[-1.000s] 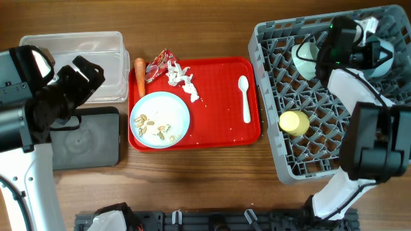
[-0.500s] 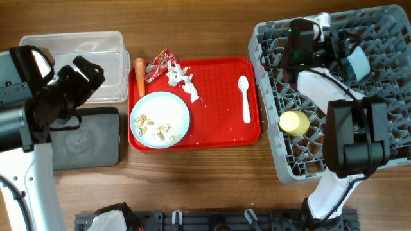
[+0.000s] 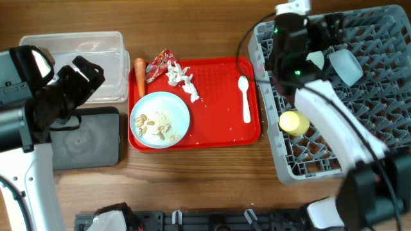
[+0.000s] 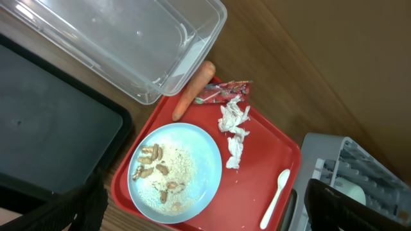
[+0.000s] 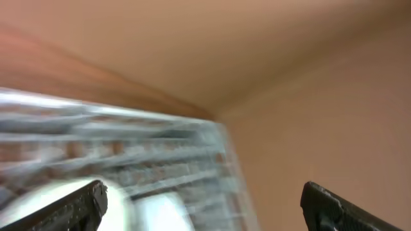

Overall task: Sort waste into correct bins and load items into the dishwasher rack
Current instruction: 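Grasp the white spoon with the right gripper and place it in the rack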

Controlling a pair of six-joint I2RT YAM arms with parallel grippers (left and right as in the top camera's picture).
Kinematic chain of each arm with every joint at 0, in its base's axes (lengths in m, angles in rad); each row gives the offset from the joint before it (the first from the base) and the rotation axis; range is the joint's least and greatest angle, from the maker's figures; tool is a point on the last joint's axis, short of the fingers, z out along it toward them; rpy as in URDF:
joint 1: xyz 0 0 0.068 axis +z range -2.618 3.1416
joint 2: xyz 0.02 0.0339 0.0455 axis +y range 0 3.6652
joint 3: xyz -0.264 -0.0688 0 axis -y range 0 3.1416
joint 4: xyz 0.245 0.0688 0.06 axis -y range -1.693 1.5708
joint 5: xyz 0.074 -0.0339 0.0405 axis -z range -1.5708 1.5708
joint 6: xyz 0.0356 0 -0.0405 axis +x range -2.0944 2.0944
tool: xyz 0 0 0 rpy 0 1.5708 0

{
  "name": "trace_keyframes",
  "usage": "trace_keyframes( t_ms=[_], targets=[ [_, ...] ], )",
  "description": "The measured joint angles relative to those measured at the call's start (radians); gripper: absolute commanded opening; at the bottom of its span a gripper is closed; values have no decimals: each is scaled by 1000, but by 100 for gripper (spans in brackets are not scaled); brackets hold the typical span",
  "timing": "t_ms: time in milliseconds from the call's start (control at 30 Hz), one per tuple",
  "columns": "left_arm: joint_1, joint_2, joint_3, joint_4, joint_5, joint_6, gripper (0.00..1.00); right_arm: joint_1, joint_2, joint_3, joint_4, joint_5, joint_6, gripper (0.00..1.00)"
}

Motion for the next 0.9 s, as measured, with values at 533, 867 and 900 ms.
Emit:
trace_keyframes(
  t_ms=[533, 867, 900],
  targets=[
    [0, 1, 0, -1, 0, 0, 100, 76, 62, -3, -537, -1065, 912, 53],
    [0, 1, 0, -1, 0, 0, 100, 76, 276, -3, -525, -1004, 906, 63],
    [0, 1, 0, 0, 0, 0, 100, 76, 293, -3, -510, -995, 903, 62]
  ],
)
